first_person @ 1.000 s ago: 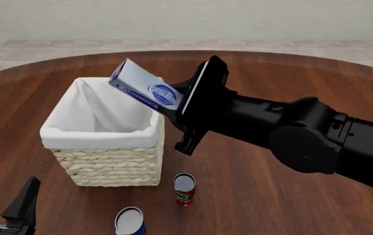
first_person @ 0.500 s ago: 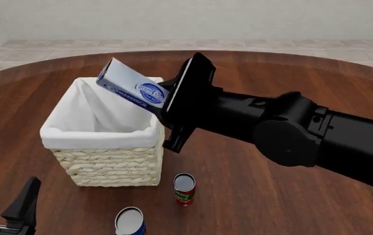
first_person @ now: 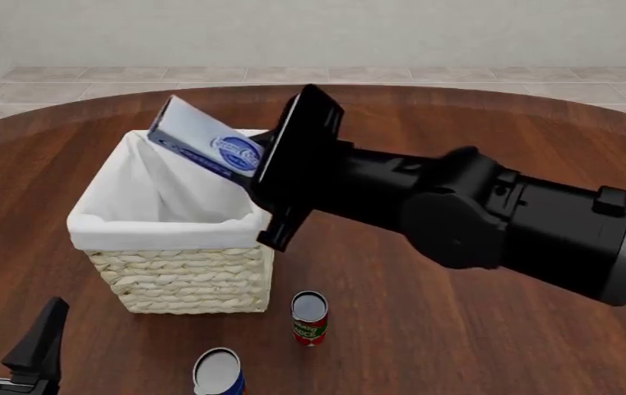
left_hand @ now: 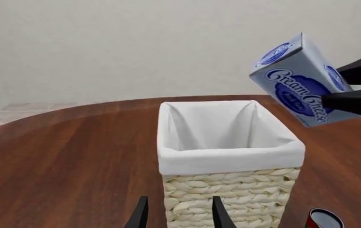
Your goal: Pick up the cream cheese box, and put it in the basket.
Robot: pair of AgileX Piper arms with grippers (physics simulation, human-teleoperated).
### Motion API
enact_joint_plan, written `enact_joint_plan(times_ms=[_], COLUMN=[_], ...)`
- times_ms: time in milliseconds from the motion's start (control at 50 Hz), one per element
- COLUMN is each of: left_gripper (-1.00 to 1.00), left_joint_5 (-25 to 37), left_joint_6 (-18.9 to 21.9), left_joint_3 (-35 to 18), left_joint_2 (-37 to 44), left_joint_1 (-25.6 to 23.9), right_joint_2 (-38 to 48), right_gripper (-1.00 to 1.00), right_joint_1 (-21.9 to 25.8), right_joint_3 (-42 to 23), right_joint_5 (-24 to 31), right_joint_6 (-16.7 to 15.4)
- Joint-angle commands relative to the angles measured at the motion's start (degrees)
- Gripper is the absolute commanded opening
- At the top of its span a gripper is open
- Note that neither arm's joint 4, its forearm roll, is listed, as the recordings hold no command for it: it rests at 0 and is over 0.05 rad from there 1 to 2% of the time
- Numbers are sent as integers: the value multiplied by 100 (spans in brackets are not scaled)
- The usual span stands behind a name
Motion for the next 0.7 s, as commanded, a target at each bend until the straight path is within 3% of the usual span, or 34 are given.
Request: enact_joint_plan(times_ms=[20, 700], left_gripper=[100, 100], left_joint_5=[-4, -8], left_joint_6=[-11, -60], left_joint_3=[1, -10], left_joint_2=[0, 0], left_joint_1=[8, 67], right_joint_2=[95, 537], right_gripper=[-100, -100], right_joint_1=[28, 207], right_joint_3=[-186, -724], right_joint_5=[8, 110], right_joint_6=[72, -33])
